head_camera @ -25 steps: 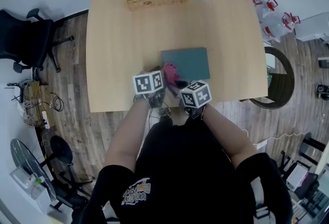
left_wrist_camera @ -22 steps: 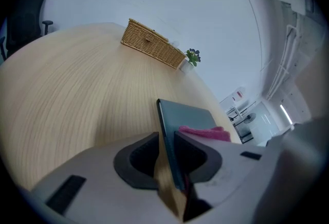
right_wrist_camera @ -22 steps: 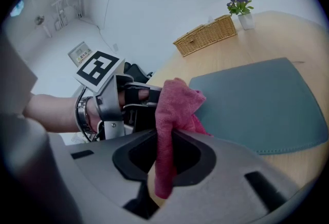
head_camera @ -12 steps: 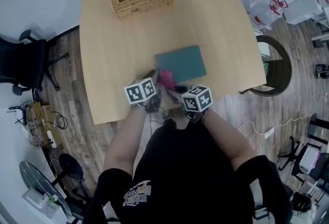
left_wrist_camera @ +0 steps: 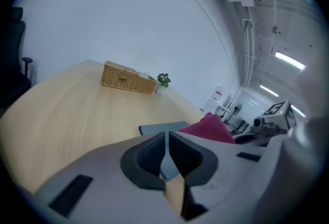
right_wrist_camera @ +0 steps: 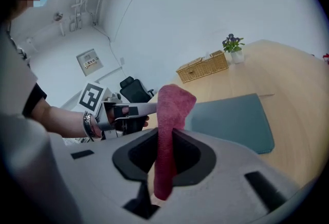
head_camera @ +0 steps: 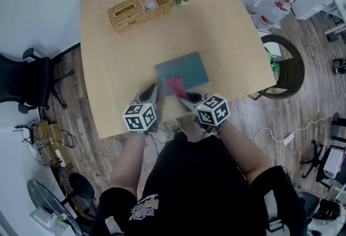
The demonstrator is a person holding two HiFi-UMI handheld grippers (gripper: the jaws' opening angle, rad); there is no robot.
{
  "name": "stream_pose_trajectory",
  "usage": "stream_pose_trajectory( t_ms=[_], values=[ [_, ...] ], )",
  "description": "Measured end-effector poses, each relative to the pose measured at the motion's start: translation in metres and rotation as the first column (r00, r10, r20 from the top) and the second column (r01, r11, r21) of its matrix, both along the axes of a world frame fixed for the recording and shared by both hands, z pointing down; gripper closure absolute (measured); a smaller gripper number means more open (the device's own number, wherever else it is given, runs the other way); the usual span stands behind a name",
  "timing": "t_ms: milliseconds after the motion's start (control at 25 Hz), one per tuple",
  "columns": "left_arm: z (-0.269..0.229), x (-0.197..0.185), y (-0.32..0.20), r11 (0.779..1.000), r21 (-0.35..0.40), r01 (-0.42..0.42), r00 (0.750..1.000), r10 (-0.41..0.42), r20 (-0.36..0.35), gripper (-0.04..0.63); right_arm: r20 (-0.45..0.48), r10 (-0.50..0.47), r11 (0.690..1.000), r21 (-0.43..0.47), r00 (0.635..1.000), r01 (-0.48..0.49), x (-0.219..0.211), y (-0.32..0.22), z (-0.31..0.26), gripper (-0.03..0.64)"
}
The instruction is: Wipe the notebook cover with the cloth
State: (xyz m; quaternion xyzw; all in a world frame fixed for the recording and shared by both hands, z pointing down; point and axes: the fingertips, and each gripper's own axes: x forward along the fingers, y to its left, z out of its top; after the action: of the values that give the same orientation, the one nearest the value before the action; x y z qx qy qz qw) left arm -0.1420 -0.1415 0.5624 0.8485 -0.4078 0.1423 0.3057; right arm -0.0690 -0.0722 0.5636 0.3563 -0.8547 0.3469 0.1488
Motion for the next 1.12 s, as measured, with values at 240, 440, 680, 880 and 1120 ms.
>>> stream_pose_trajectory(
  t_ms=[240, 440, 680, 880, 1120],
  values=[
    [-0.059, 0.040, 0.045, 0.978, 0.184, -0.096, 0.992, 0.080, 0.095, 0.575, 0.037, -0.010, 0.992, 0.124, 0.999, 0.005, 0.037, 0.015, -0.051, 0.548],
    [-0.108, 0.072, 0.084, 0.941, 0.330, -0.080, 0.992, 0.043, 0.119, 0.575, 0.064, -0.024, 0.972, 0.233, 0.998, 0.009, 0.073, 0.036, -0.094, 0.548],
    [-0.138, 0.105, 0.146, 0.921, 0.390, -0.012, 0.993, -0.035, 0.113, 0.575, 0.048, -0.095, 0.937, 0.341, 0.994, 0.073, 0.111, 0.088, -0.136, 0.548],
    [-0.140, 0.127, 0.205, 0.921, 0.387, 0.045, 0.988, -0.098, 0.119, 0.575, 0.053, -0.142, 0.925, 0.363, 0.988, 0.113, 0.137, 0.137, -0.144, 0.548],
    [-0.136, 0.127, 0.262, 0.925, 0.365, 0.102, 0.980, -0.157, 0.121, 0.575, 0.061, -0.181, 0.923, 0.354, 0.982, 0.148, 0.141, 0.179, -0.140, 0.548]
  ],
)
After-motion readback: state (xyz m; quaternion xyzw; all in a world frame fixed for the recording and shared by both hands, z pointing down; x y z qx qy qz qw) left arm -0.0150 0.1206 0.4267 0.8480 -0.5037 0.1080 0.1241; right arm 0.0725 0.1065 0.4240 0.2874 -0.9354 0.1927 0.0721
